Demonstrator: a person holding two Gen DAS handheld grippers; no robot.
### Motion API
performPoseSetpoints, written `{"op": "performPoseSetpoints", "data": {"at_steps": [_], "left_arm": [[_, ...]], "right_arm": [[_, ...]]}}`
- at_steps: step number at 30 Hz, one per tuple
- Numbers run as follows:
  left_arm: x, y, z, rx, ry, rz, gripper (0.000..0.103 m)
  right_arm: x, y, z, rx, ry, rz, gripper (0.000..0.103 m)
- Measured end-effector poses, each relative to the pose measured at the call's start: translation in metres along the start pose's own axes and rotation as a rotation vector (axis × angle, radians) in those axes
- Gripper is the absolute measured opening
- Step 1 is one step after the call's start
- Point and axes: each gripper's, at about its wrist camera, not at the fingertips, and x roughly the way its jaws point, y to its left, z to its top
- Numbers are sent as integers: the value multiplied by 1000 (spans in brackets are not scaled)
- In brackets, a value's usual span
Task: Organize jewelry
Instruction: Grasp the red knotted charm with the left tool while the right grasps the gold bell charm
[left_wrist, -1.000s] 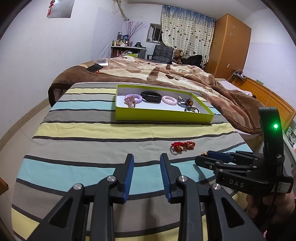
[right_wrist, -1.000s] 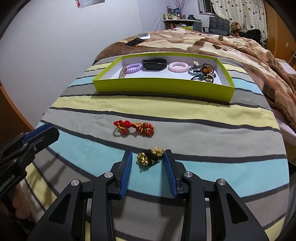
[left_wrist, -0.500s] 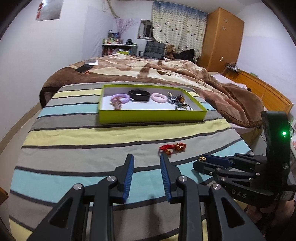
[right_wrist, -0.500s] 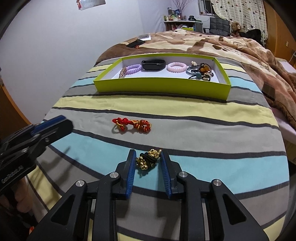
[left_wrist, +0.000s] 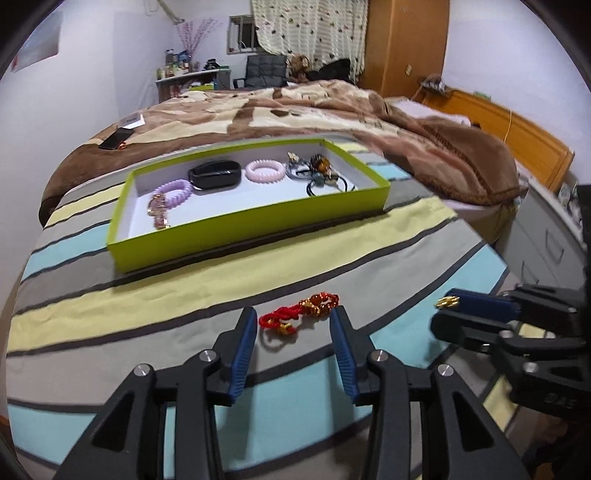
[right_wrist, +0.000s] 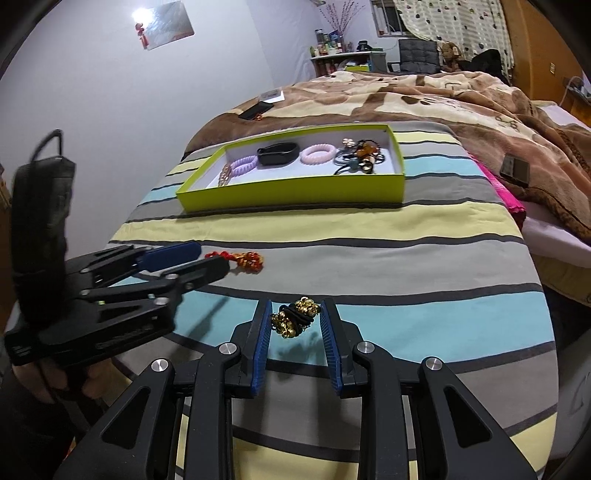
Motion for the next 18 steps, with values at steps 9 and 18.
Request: {"op": "performPoseSetpoints", "data": {"at_steps": [9,18], "left_arm": [[17,-16,3,91,64,26,43],[14,-23,3,120,55,34,23]], "right_arm": [[2,-8,-2,21,5,7,28],[0,-11,-4,26,5,2,28]]}}
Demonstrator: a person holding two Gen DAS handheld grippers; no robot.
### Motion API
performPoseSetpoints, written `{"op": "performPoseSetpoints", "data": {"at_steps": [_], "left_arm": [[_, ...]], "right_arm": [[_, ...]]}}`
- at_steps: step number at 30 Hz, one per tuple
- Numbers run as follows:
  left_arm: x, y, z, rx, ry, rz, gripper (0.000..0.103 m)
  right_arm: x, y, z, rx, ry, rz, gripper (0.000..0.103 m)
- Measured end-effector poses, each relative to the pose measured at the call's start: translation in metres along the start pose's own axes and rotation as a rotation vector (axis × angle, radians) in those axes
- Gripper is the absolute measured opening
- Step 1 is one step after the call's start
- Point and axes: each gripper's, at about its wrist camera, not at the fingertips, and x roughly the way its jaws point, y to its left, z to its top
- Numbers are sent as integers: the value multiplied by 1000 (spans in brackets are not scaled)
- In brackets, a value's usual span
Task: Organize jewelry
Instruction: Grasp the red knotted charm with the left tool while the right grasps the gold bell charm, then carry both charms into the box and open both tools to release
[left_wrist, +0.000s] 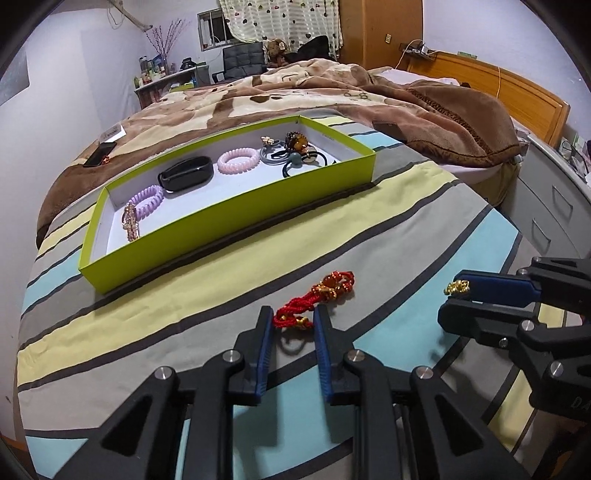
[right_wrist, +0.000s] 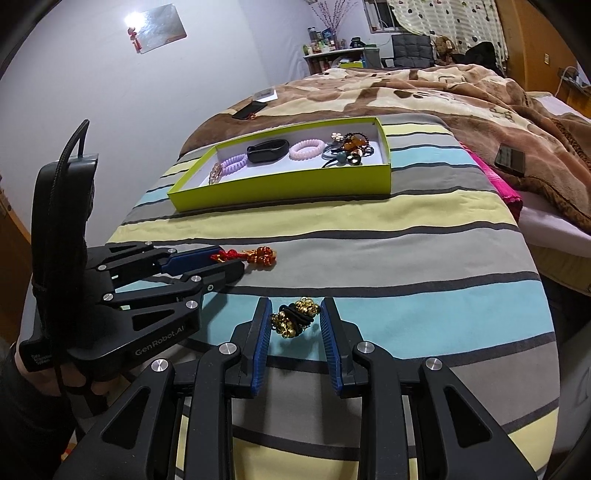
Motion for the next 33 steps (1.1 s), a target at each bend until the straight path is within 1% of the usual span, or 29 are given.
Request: {"op": "performPoseSetpoints", "data": {"at_steps": [7,14,21,29,33], "left_arm": [[-14,7,-6,-58,-39,-17,22],[-29,22,-14,-159,-84,-34,22],[-38,43,-6,-238,-113,-23,22],[-38,63,18,-233,-142,10,22],[-32,74,33,-229,-151,17,22]], "right_arm": [[-4,-2,0,4,-10,-5,28],[-8,1,4,-4,-24,-4,28],[-7,7,20,-41,-47,-6,28],[-5,16,53,-107,-97,0,28],[5,18,74,-123,-113,5,28]]}}
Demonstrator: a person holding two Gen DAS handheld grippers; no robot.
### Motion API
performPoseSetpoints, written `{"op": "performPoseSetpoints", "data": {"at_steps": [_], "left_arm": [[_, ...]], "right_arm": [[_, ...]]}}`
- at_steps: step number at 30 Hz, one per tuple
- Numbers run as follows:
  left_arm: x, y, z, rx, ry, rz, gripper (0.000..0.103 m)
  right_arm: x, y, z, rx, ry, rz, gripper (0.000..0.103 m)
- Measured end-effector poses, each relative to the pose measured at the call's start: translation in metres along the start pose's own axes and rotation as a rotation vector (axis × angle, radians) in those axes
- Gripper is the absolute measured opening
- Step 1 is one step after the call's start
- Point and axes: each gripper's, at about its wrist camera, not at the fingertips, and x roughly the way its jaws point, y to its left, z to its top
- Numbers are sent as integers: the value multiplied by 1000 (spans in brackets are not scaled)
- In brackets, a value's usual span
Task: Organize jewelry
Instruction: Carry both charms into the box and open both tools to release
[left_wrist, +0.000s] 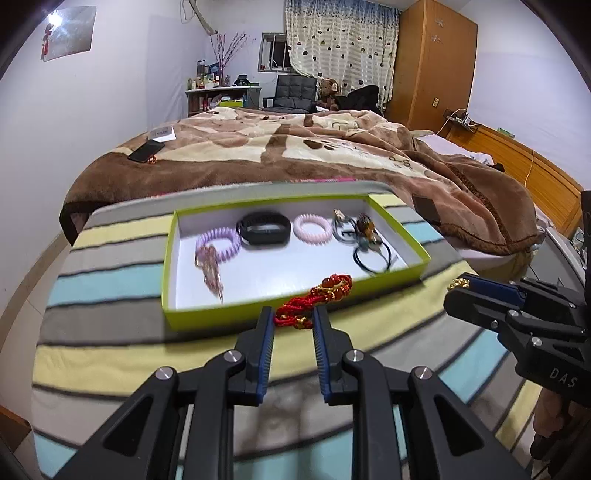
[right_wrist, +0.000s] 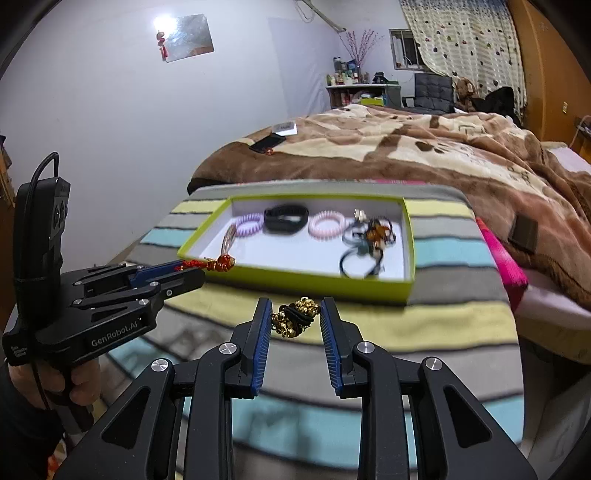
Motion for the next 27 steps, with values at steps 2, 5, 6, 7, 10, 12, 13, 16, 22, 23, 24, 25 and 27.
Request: {"op": "performPoseSetpoints", "data": {"at_steps": [2,5,6,7,10,12,13,16,22,23,24,25,27], "left_arm": [[6,3,8,0,-5,3,22],[17,8,19,1,-6,13,22],[22,9,22,3,-5,18,22],[26,10,25,6,-4,22,22],[41,16,31,3,7,39,22],[52,21,34,-1,18,51,22],[56,23,35,-4,24,59,22],[71,30,38,-18,47,63,22],[87,33,38,-9,72,71,22],[89,33,38,-7,77,70,22],[90,33,37,-5,81,70,22],[92,33,37,-2,85,70,22],[96,32,37,5,94,71,22]], "right_arm": [[10,-3,11,-1,0,1,28],[24,-5,23,-12,-1,1,28],[30,-5,28,-18,1,-4,28],[34,-5,30,-25,3,-5,28],[52,-6,39,-47,15,-14,28],[64,-9,42,-54,25,-14,28],[67,-9,43,-57,28,-16,28],[86,-13,47,-61,50,-17,28],[114,-22,51,-65,88,-28,28],[116,-23,51,-64,93,-29,28],[119,-24,51,-62,98,-26,28],[123,-25,50,-60,104,-24,28],[128,-26,49,-62,115,-26,28]]}}
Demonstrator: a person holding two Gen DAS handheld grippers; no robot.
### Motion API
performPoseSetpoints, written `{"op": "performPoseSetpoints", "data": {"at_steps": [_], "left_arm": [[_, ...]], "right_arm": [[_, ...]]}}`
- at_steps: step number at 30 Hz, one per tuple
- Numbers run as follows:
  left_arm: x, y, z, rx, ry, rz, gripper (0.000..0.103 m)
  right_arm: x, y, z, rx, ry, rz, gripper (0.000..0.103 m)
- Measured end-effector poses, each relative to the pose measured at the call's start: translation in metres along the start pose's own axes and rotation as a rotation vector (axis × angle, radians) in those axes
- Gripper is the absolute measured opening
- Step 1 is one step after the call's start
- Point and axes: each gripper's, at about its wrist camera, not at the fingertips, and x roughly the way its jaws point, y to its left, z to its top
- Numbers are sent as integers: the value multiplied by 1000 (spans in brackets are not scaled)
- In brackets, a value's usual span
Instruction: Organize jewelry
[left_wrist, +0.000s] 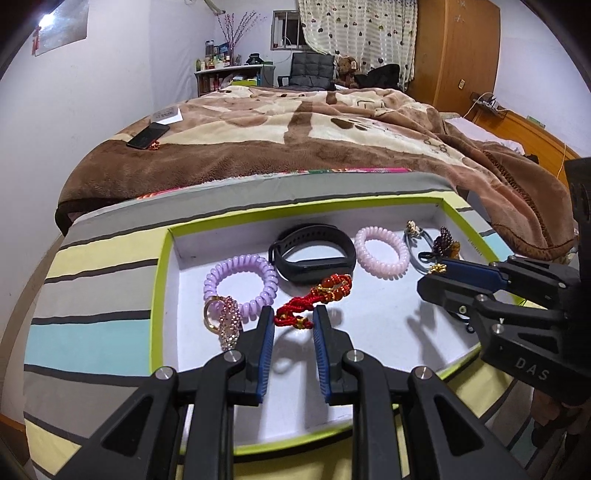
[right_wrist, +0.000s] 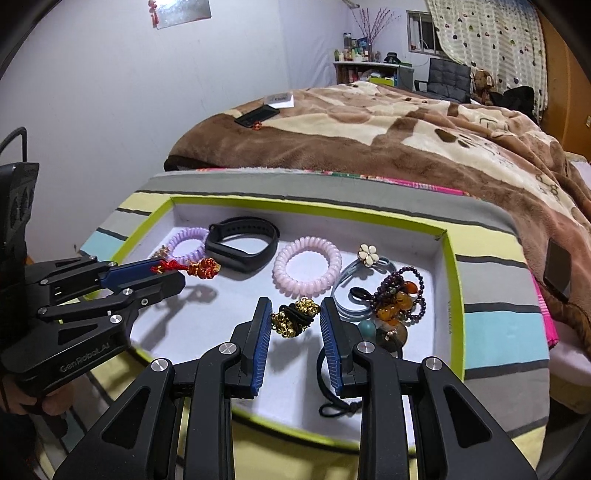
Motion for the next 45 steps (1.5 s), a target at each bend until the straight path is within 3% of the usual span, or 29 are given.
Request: {"op": "performPoseSetpoints", "data": {"at_steps": [13,16,21,33,45], "left_arm": [[9,-3,2,25,33,1,23],[7,-3,1,26,29,-3,30],[-2,-4,0,31,9,-2,31],[-55,-10,-14,-1,-90,7,31],[-124,-24,-63,-45,-200,24,31]], "right_arm": [[11,2,0,-10,27,-6,29],[10,0,2,-9,19,-11,32],[2,2,1,-9,4,-12,34],[-56,12,-13,4,-87,-27,34],[-131,34,-63,21,-192,-34,35]]}}
